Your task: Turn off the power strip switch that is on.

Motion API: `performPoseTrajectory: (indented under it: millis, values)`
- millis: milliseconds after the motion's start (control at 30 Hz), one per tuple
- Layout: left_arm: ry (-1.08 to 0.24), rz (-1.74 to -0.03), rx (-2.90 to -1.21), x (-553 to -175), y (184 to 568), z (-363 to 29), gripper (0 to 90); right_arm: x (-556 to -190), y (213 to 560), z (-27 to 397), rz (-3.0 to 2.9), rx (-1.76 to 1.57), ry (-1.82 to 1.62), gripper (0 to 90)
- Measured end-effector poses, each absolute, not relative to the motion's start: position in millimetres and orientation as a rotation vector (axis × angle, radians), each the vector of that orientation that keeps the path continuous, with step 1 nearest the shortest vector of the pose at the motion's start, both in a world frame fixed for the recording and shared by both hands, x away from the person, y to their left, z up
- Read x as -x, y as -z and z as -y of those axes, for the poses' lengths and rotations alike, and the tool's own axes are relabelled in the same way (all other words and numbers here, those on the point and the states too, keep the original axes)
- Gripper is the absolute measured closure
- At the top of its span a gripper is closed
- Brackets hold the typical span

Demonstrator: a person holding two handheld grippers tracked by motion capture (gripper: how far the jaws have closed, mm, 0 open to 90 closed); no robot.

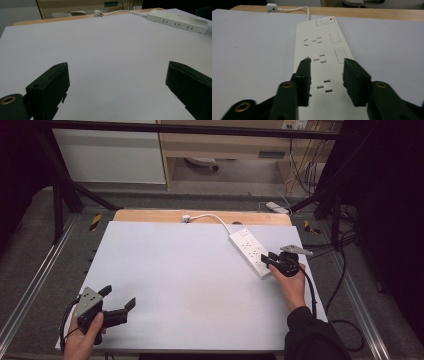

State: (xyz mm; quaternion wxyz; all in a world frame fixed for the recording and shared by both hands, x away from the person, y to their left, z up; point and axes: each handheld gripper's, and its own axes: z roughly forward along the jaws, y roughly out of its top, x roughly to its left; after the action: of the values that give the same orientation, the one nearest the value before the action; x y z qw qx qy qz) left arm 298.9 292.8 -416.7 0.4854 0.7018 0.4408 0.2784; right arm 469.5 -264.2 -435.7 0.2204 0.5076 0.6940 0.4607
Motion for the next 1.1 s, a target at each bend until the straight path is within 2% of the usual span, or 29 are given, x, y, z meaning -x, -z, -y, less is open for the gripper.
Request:
performPoseTrajectory:
  millis: [167, 333, 633, 900, 1100]
  values:
    - [-0.675, -1.077, -1.704, -298.8, 417.0, -292.4, 4.8, -472.3, 425.1, 256.1, -1.921, -1.444, -1.285, 22.2]
    - [-0.682, -1.078, -1.706, -298.6, 416.6, -293.3, 4.8, -473.1, 415.8, 243.7, -1.95, -1.438, -1.295, 10.4]
    - [-0.671, -1.083, -1.695, -298.2, 416.9, -295.0, 4.8, -466.2, 404.1, 229.4, -2.018, -1.35, -1.287, 5.8]
    - [-0.673, -1.088, -1.689, -297.7, 416.8, -296.0, 4.7, -455.6, 391.4, 235.6, -1.993, -1.323, -1.354, 8.4]
    - [-0.676, -1.094, -1.68, -297.3, 416.6, -296.6, 4.7, -445.8, 383.1, 239.6, -1.967, -1.294, -1.368, 6.5]
